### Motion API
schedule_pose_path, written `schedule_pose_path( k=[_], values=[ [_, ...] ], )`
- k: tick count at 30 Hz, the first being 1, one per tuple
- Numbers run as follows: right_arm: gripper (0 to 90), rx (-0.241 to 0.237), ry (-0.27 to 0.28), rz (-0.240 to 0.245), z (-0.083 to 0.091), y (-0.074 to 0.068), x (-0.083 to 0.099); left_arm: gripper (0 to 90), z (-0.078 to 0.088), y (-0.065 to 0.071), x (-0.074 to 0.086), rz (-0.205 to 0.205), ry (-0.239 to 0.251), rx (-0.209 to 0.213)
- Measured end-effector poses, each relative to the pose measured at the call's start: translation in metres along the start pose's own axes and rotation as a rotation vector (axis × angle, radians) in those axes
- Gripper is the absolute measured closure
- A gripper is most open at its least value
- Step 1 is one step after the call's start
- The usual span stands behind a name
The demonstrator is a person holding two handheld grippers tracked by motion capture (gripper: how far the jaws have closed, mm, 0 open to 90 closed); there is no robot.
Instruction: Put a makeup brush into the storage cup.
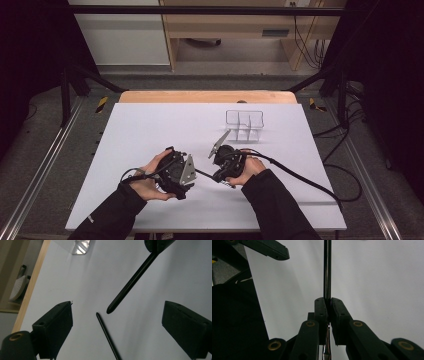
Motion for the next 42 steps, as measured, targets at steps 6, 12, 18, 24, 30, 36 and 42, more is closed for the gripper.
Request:
schedule_pose_path(
  k=[6, 12, 18, 24, 30, 36, 42],
  values=[
    [84.2, -0.01, -0.002, 0.002, -0.003, -0.002, -0.001, 12.4, -0.004, 0.005, -0.002, -0.052, -0.012, -0.012],
    [84.2, -0.022, -0.004, 0.004, -0.004, -0.004, -0.001, 16.5, -0.006, 0.009, -0.003, -0.097, -0.021, -0.024],
    [84.3, -0.037, -0.006, 0.01, -0.006, -0.007, -0.002, 22.3, -0.009, 0.013, -0.003, -0.146, -0.032, -0.028],
    [84.3, -0.045, -0.014, 0.015, -0.008, -0.008, -0.001, 29.4, -0.014, 0.018, -0.004, -0.209, -0.057, -0.045],
    [84.3, -0.055, -0.016, 0.017, -0.009, -0.009, -0.001, 37.4, -0.017, 0.021, -0.005, -0.262, -0.07, -0.055],
    [84.3, -0.064, -0.024, 0.021, -0.01, -0.011, 0.0, 46.2, -0.02, 0.024, -0.006, -0.297, -0.082, -0.046],
    [84.3, -0.078, -0.035, 0.026, -0.012, -0.012, 0.0, 55.9, -0.023, 0.028, -0.005, -0.336, -0.11, -0.035]
  ],
)
Point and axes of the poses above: each handheld gripper's, and its own axes: z roughly backward along the jaws, x roughly out of its underside, y roughly to its right, the point moved 7 cm from there along -z, roughly forward along the jaws, and after that the axes turned 6 degrees about x, right-handed, at the moved point
